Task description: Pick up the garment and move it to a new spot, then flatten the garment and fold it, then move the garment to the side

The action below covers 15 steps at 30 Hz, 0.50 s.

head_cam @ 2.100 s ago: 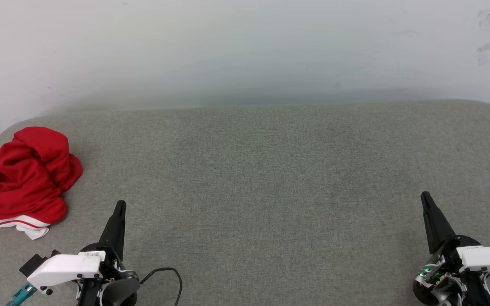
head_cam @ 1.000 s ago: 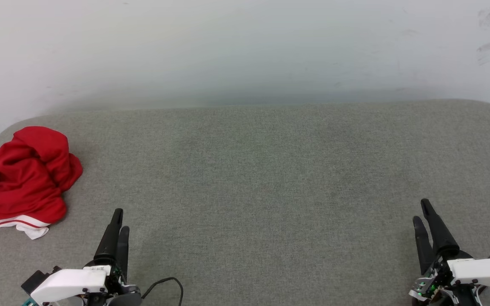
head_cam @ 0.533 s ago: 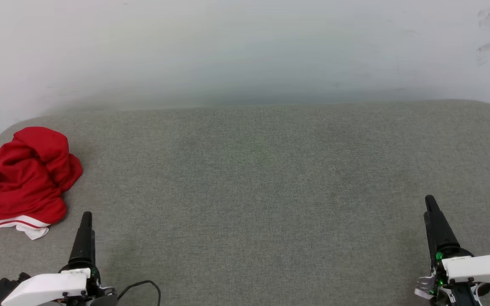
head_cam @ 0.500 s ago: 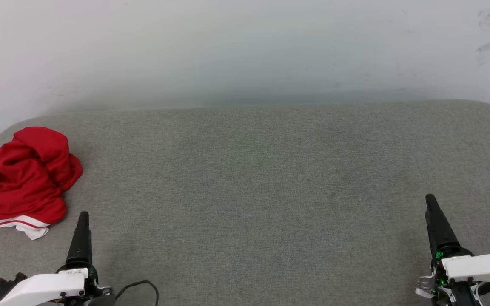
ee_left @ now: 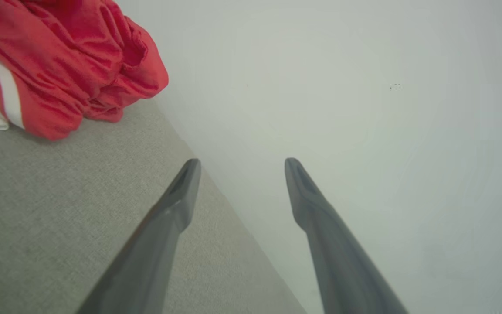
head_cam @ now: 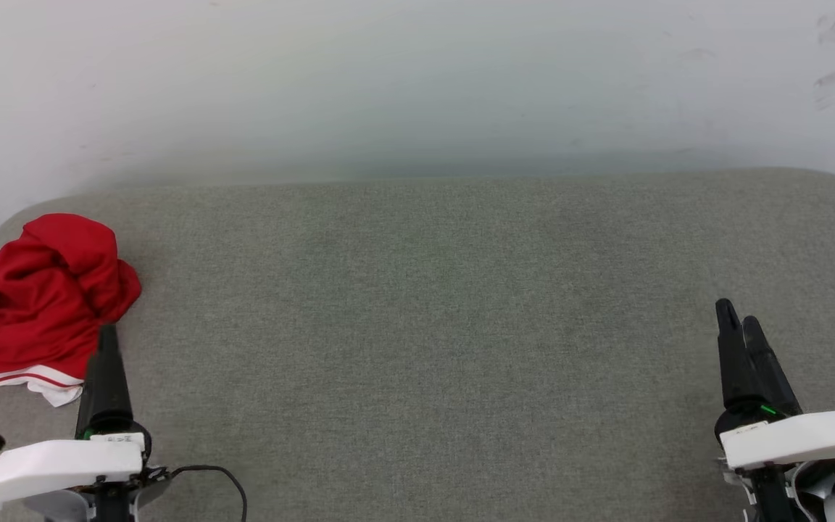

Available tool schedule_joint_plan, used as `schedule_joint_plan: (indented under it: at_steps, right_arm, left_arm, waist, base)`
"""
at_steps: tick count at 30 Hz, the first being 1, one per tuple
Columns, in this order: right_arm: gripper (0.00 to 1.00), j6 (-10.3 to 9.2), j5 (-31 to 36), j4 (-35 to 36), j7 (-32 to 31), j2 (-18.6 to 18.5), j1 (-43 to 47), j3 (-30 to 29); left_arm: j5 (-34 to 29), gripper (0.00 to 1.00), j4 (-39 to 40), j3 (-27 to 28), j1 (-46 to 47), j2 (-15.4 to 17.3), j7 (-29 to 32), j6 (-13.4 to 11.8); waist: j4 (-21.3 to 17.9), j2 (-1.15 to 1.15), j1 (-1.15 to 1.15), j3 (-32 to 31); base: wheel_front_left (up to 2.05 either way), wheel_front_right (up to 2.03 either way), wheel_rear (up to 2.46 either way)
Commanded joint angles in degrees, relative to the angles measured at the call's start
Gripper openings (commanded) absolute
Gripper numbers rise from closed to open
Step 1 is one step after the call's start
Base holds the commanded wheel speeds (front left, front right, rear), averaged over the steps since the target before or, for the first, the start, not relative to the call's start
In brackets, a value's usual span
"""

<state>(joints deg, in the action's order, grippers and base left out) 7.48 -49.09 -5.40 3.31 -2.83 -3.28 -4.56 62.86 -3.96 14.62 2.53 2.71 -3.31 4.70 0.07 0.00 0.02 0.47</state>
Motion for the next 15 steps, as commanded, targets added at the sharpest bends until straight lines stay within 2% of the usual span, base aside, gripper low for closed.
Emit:
schedule_joint_plan:
  at_steps: [1, 4, 8, 15]
  right_arm:
    - [1.0, 0.01, 4.1, 2.1, 0.69, -0.1, -0.86, 0.47]
    - [1.0, 0.02, 9.44, 3.8, 1.27, -0.1, -0.93, 1.15]
    - [1.0, 0.02, 16.09, 5.7, 2.0, -0.1, -0.85, 2.27]
    - [1.0, 0.02, 24.25, 6.7, 3.22, -0.1, -0.12, 3.58]
  left_arm:
    - [-3.63, 1.0, 2.79, -1.19, -0.17, 0.14, -0.66, -0.93]
    - [-8.47, 1.0, 5.17, -4.3, -1.01, 0.15, -1.23, -2.48]
    - [-13.93, 1.0, 7.35, -8.22, -2.27, 0.17, -2.0, -3.08]
    - [-24.97, 1.0, 9.14, -13.74, -3.42, 0.17, -3.22, -2.5]
  waist:
    - [0.03, 0.0, -0.01, 0.08]
    - [0.07, 0.0, -0.01, 0.17]
    - [0.1, 0.0, -0.01, 0.24]
    - [0.07, 0.0, -0.01, 0.3]
  base:
    - [0.0, 0.0, 0.0]
    - [0.0, 0.0, 0.0]
    - [0.0, 0.0, 0.0]
    - [0.0, 0.0, 0.0]
